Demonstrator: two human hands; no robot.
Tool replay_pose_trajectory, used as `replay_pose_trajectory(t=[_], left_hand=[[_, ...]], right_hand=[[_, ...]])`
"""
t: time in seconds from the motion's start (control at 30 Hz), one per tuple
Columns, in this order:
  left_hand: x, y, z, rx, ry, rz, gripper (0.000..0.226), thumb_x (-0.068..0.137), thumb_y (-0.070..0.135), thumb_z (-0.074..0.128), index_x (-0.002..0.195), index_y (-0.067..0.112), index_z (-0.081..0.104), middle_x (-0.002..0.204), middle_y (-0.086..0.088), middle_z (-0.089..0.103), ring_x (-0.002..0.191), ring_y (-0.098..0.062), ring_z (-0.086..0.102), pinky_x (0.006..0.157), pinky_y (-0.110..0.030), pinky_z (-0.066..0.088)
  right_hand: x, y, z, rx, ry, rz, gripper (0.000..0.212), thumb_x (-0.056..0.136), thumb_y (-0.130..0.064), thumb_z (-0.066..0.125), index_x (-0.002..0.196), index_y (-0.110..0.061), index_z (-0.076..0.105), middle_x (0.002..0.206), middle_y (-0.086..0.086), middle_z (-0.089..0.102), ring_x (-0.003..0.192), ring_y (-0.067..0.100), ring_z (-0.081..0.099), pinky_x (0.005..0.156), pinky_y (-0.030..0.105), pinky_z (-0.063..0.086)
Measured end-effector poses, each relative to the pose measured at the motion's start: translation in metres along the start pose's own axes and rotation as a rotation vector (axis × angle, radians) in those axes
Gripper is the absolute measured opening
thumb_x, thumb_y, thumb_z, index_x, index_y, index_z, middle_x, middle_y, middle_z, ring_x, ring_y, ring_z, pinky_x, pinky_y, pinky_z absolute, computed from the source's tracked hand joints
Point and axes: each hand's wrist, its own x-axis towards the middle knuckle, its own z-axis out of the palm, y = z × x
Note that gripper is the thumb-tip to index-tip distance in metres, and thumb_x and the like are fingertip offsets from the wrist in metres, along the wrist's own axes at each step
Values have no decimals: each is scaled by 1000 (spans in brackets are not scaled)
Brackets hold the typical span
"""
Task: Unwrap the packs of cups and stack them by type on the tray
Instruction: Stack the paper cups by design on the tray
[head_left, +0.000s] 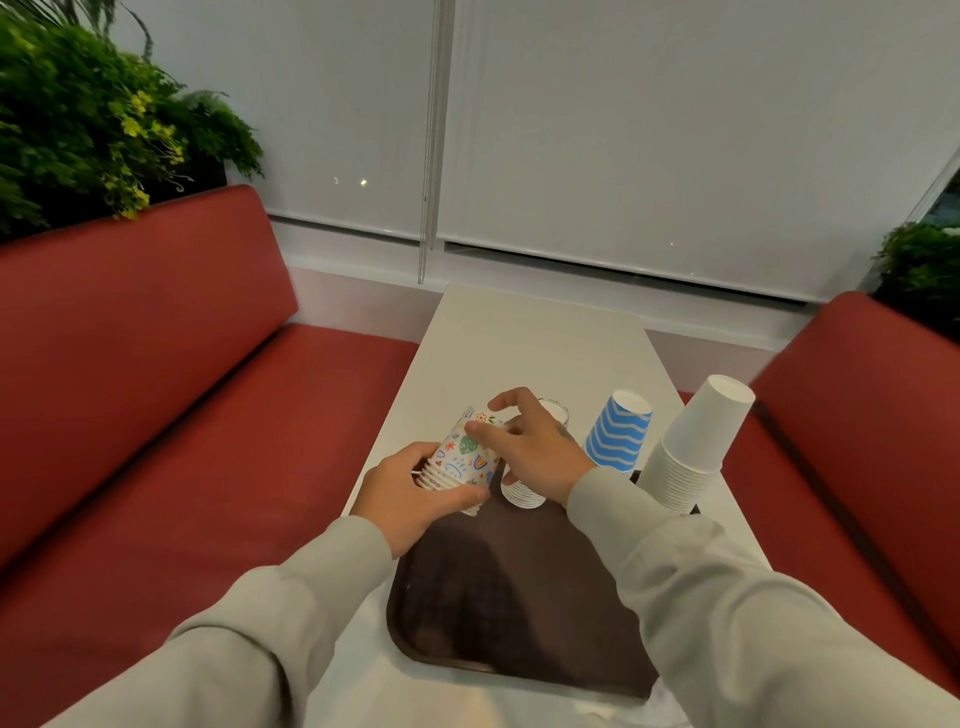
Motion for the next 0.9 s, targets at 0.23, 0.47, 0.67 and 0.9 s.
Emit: replay_pose_trajectory(t=[0.23, 0.47, 0.67, 0.9], left_hand=[[2, -4, 0, 30, 8, -25, 54, 70, 45, 85, 114, 25, 62, 103, 11, 70, 90, -8, 68, 81, -32, 60], [6, -12, -1, 30, 48, -56, 54, 73, 44, 83, 117, 29, 55, 109, 10, 66, 94, -8, 64, 74, -23, 56], [13, -17, 4, 9, 59, -53, 54, 74, 43, 82, 119, 28, 55, 111, 10, 65, 93, -6, 63, 70, -18, 53], [15, -21, 7, -7, 74, -51, 57, 74, 41, 83, 122, 27, 56, 112, 10, 65, 95, -7, 63, 67, -14, 50]], right_hand=[[5, -10, -22, 58, 144, -45, 33, 91, -49, 63, 113, -29, 49, 97, -4, 62, 90, 15, 66, 82, 43, 59], [26, -9, -58, -95, 390, -88, 32, 95, -43, 60, 115, -26, 41, 119, 7, 59, 102, 27, 60, 82, 42, 55], [38, 6, -53, -298, 364, -18, 34, 97, -34, 58, 121, -20, 40, 122, 10, 52, 102, 30, 57, 90, 48, 53], [41, 35, -33, -474, 235, 66, 32, 99, -32, 54, 122, -13, 41, 118, 14, 49, 91, 27, 48, 76, 35, 40]])
